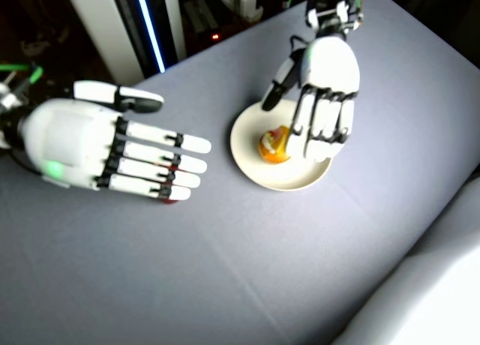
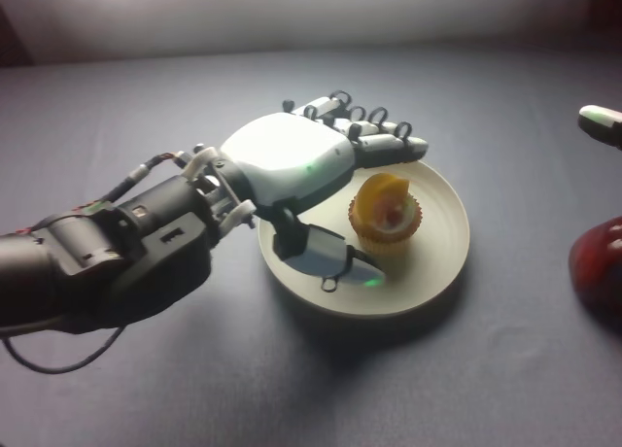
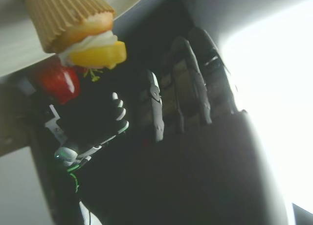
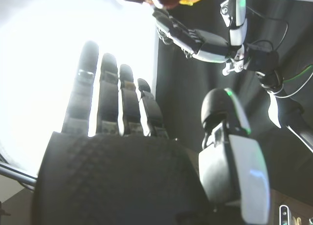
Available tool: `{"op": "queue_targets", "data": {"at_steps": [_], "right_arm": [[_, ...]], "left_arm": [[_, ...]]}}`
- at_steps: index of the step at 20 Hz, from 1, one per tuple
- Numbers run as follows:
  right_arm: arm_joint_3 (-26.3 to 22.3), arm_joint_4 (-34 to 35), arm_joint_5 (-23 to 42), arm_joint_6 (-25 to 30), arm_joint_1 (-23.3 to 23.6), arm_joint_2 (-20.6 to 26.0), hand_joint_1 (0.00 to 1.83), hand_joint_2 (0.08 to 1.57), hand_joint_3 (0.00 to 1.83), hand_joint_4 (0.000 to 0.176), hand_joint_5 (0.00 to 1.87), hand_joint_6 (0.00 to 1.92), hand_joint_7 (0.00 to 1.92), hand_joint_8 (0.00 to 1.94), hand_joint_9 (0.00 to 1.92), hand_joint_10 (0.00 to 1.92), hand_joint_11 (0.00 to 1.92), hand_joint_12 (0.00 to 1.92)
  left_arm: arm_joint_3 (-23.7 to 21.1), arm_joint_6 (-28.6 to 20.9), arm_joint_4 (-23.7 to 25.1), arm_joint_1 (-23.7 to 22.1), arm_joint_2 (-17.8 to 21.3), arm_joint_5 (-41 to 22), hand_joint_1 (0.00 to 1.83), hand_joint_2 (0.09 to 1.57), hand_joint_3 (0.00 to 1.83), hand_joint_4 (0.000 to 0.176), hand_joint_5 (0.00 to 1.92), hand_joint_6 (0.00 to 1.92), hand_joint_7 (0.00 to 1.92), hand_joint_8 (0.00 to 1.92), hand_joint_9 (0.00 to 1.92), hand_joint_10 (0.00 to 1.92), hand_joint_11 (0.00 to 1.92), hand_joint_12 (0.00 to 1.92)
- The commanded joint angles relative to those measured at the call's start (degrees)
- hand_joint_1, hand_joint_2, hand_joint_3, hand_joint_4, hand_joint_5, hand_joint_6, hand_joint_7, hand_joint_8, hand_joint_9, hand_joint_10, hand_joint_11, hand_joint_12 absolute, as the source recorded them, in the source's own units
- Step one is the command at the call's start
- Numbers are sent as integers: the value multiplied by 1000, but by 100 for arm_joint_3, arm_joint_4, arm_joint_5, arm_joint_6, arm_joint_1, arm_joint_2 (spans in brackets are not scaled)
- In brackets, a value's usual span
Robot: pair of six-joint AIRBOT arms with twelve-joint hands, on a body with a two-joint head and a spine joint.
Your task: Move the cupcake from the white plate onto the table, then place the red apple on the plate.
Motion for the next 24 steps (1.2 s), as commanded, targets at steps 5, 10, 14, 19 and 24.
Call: {"op": "queue_targets", "data": {"at_steps": [5, 10, 14, 19, 24], "right_arm": [[44, 192, 716, 35, 60, -3, 115, 1297, 5, 45, 1, 0, 102, 1, 192, 1, 67, 594], [45, 212, 718, 36, 60, -5, 108, 1322, 3, 33, 14, 3, 141, 4, 220, 1, 114, 520], [44, 217, 720, 70, 59, -8, 101, 1308, 0, 34, 36, 8, 161, 6, 238, 6, 130, 519], [11, 257, 722, 128, 58, -8, 84, 1308, 1, 22, 56, 9, 171, 4, 256, 7, 143, 525], [-56, 284, 725, 143, 57, 2, 82, 1331, 1, 24, 66, 5, 181, 5, 258, 4, 103, 520]], "left_arm": [[232, -45, 66, -167, -215, -432, 984, 983, 5, 0, 639, 7, 742, 78, 745, 353, 424, 1279], [553, -100, -3, -190, -485, -203, 1266, 1124, 0, 0, 1075, 494, 940, 1313, 1111, 1039, 955, 1368], [686, -272, -2, -226, -543, -150, 1275, 1055, 0, 0, 1168, 467, 1106, 970, 1121, 955, 968, 1442], [217, -450, -77, -175, 49, -918, 1384, 1044, 0, 0, 1157, 503, 1173, 626, 1033, 1120, 764, 1228], [-704, -132, -329, 284, 1295, -1935, 1234, 1090, 1, 0, 1071, 733, 1017, 1027, 1002, 467, 631, 1251]]}}
